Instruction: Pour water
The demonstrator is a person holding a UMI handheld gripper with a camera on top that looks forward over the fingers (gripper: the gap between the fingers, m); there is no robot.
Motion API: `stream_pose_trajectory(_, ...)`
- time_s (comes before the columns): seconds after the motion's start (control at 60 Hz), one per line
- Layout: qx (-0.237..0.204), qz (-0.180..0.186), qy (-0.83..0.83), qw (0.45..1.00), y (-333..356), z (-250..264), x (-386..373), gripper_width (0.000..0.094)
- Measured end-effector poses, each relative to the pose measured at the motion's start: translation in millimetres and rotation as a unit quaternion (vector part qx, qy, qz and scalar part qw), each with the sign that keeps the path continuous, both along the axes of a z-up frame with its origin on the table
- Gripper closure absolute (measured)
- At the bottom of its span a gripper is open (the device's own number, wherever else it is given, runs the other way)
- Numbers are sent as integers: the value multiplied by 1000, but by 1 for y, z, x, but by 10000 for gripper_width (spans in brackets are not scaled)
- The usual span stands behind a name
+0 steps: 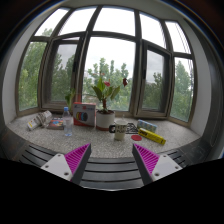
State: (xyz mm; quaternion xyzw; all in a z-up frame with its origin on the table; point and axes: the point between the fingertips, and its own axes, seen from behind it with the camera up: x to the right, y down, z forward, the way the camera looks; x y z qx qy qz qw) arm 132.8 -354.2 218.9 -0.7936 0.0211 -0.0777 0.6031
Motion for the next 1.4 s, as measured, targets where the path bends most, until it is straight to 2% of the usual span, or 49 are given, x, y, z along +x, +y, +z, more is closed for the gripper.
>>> stream_pose_trajectory(0.267,-44,-9,-6,999,1,-42,-7,80)
stream_pose_trajectory(0.533,-76,20,-6,997,34,-91,-79,78)
stream_pose_trajectory(0.8,-66,67,34,995,168,-106,-216,77)
stream_pose_trajectory(0.917,-40,80,32,995,244,-104,-260,82)
stream_pose_trajectory(1.083,-8,64,22,998,353,-112,-278,80)
stream_pose_trajectory(1.233,-7,41,15,999,424,-134,-271,85)
stream_pose_trajectory(1.317,-2,31,9,999,447,-141,-264,151)
stream_pose_trajectory(1.367,6,26,5,1000,455,-143,-261,247)
stream_pose_trajectory(1.4,15,36,8,999,458,-139,-266,328)
